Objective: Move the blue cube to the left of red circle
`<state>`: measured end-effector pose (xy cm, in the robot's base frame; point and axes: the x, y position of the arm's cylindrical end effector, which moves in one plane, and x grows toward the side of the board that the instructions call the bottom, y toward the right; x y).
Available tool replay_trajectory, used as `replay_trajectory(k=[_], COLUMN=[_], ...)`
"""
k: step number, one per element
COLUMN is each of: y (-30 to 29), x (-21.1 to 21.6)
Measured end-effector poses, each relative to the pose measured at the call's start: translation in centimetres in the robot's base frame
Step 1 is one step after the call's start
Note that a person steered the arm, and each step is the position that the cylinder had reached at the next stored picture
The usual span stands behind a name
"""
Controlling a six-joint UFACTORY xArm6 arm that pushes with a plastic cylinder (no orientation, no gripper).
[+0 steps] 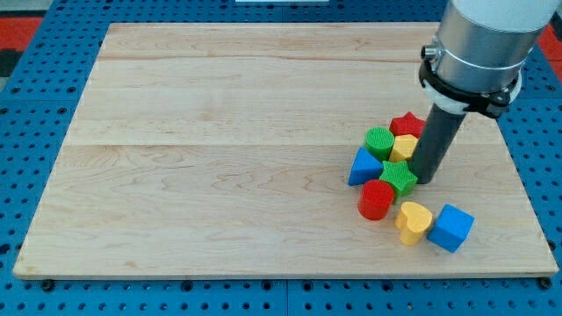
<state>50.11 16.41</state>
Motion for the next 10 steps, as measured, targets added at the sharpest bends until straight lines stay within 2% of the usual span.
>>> replay_trajectory(k=[2,3,6,8,9,10], y=[9.6,7.9,-3.3,-7.3,-11.6,-12.8], x=[6.4,9.0,6.8,9.1,6.9,3.4])
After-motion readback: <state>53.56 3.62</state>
